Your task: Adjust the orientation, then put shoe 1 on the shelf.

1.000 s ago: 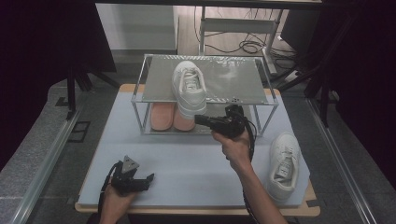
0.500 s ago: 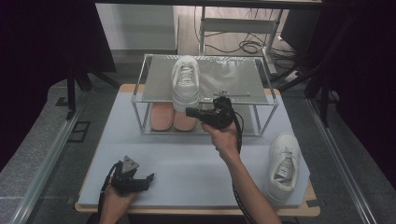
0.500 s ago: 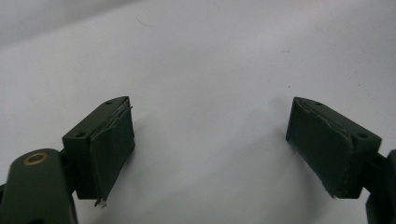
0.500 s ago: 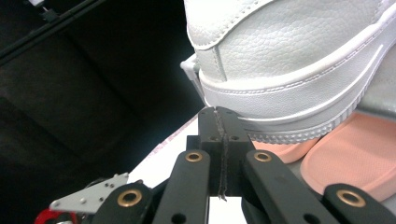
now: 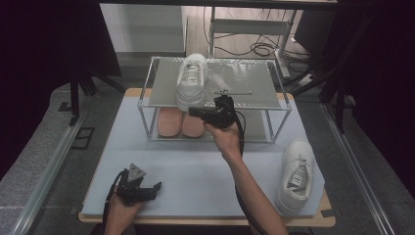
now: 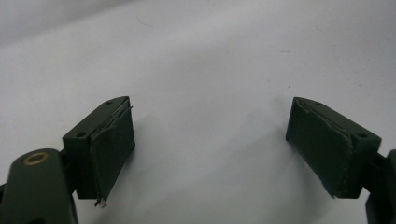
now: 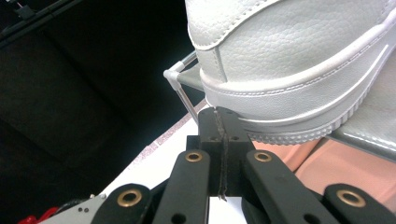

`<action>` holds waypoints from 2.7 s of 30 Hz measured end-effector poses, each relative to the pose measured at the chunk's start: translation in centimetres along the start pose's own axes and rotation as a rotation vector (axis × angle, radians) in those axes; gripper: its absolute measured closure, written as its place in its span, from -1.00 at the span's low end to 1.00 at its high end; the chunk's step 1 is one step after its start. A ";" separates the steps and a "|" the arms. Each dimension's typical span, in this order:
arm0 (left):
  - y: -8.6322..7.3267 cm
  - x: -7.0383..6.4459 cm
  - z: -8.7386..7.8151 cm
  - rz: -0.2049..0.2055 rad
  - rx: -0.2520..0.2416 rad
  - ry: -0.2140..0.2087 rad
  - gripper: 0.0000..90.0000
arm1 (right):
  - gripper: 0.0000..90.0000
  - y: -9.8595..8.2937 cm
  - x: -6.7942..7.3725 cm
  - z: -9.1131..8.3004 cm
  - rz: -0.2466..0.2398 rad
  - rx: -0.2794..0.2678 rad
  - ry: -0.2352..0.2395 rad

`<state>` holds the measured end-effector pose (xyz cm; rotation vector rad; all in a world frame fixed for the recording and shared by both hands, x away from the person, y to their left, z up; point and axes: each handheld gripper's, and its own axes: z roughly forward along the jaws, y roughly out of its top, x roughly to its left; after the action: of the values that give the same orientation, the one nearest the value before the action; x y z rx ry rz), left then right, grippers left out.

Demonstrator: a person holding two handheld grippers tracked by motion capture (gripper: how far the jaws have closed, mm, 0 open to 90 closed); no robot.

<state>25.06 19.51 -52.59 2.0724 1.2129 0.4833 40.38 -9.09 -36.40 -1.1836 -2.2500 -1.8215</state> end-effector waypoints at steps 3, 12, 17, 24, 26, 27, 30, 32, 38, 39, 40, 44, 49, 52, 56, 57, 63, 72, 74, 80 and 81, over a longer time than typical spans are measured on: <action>0.0 0.0 0.0 -0.001 -0.001 0.001 -0.66 | 1.00 0.1 -0.1 0.4 0.002 -0.001 0.004; -0.1 0.0 0.0 -0.002 -0.003 0.002 -0.66 | 1.00 0.3 -0.3 -0.1 -0.033 0.006 -0.038; -0.1 0.0 0.0 -0.003 -0.004 0.002 -0.66 | 1.00 0.4 -0.4 0.3 -0.018 0.001 -0.034; -0.1 -0.1 0.0 -0.005 -0.005 0.003 -0.66 | 0.97 0.3 -0.3 0.6 -0.002 -0.003 -0.028; -0.1 -0.1 0.0 -0.005 -0.006 0.004 -0.66 | 0.95 0.1 -0.5 0.1 0.004 -0.003 -0.032; -0.1 -0.1 0.0 -0.005 -0.006 0.004 -0.66 | 0.93 -0.1 -0.5 -0.1 0.011 0.001 -0.032; -0.1 -0.1 0.0 -0.005 -0.006 0.004 -0.66 | 0.88 -0.7 -0.6 -0.8 -0.004 0.024 -0.053; -0.1 -0.1 0.0 -0.006 -0.007 0.004 -0.65 | 0.84 -1.1 -0.6 -1.1 -0.015 0.039 -0.057; -0.1 -0.1 -0.1 -0.004 -0.005 0.006 -0.65 | 0.74 -2.5 0.0 -2.3 -0.081 0.092 -0.089; -0.1 -0.1 -0.1 -0.004 -0.005 0.006 -0.65 | 0.72 -2.7 0.1 -2.5 -0.097 0.100 -0.095; -0.1 -0.1 -0.1 -0.004 -0.005 0.006 -0.65 | 0.70 -2.9 0.2 -2.7 -0.111 0.110 -0.100; -0.2 -0.1 -0.1 -0.005 -0.006 0.007 -0.65 | 0.59 -3.8 0.8 -3.3 -0.171 0.154 -0.126; -0.2 -0.1 -0.1 -0.009 -0.009 0.006 -0.65 | 0.46 -5.1 1.0 -4.0 -0.221 0.204 -0.159; -0.2 -0.1 -0.1 -0.009 -0.010 0.006 -0.65 | 0.39 -5.7 1.0 -4.4 -0.250 0.236 -0.182; -0.2 -0.1 -0.1 -0.009 -0.010 0.007 -0.65 | 0.31 -6.3 1.0 -4.9 -0.278 0.271 -0.211; -0.2 -0.1 -0.1 -0.009 -0.010 0.007 -0.65 | 0.30 -6.4 1.0 -5.1 -0.282 0.277 -0.216; -0.2 -0.1 -0.1 -0.009 -0.010 0.007 -0.65 | 0.24 -7.3 0.7 -6.4 -0.286 0.305 -0.245; -0.2 -0.1 -0.1 -0.010 -0.012 0.006 -0.65 | 0.19 -8.1 -0.5 -9.5 -0.253 0.324 -0.322; -0.2 -0.1 -0.1 -0.006 -0.009 0.006 -0.65 | 0.21 -8.2 -0.7 -10.1 -0.252 0.330 -0.343; -0.2 -0.1 -0.1 -0.010 -0.011 0.007 -0.65 | 0.35 -8.7 -1.7 -12.3 -0.238 0.346 -0.407; -0.2 -0.1 -0.1 -0.008 -0.009 0.006 -0.65 | 0.39 -8.8 -2.0 -12.7 -0.230 0.348 -0.414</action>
<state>24.84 19.52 -52.66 2.0596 1.2197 0.4909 31.48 -21.16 -40.52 -1.3777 -2.8814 -1.2374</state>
